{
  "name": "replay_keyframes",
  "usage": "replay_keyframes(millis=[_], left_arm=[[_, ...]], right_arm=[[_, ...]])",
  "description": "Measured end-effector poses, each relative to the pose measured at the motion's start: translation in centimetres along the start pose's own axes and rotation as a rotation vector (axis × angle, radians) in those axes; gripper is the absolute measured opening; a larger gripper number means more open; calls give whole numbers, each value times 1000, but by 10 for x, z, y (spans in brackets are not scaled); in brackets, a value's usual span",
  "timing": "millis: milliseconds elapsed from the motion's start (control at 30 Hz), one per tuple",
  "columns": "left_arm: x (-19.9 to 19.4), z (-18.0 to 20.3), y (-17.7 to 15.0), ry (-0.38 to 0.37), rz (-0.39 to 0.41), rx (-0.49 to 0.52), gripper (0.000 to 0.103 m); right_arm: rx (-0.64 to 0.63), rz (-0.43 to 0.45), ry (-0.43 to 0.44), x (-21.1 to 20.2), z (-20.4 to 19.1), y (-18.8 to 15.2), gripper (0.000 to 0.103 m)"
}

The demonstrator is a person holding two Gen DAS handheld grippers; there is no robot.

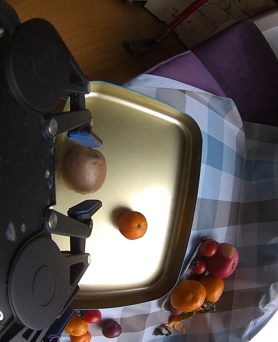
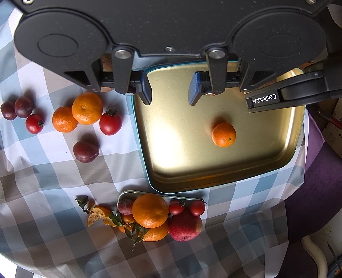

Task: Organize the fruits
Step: 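Move the left gripper to the second kiwi while the right gripper moves toward the plums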

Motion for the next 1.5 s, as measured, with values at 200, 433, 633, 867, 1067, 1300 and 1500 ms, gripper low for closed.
replay_keyframes(millis=[200,433,633,867,1067,1300,1500], left_arm=[[-4,19,-2,15,17,45,56],[-7,50,-7,0,33,120,56],[-8,79,-11,-37,34,171,56],[-8,113,-17,-117,28,228,56],[-8,150,-30,-184,14,313,56],[-2,185,-50,-214,-25,421,56],[15,200,-67,-243,-117,430,57]], right_arm=[[38,0,-23,1,24,0,47],[123,-15,-55,5,62,2,47],[189,-41,-75,10,92,-2,47],[234,-65,-113,17,121,-10,47],[265,-83,-136,21,141,-18,47],[315,-99,-175,26,170,-25,47],[359,-122,-198,30,189,-33,47]])
Point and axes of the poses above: each gripper's, at about its wrist camera, not at the fingertips, and x roughly the way its jaws point, z to its right, y to its top, the point moved 9 cm from there along x, roughly the way its jaws point, and after that the axes turned 15 degrees about -y, right-handed, at the moved point
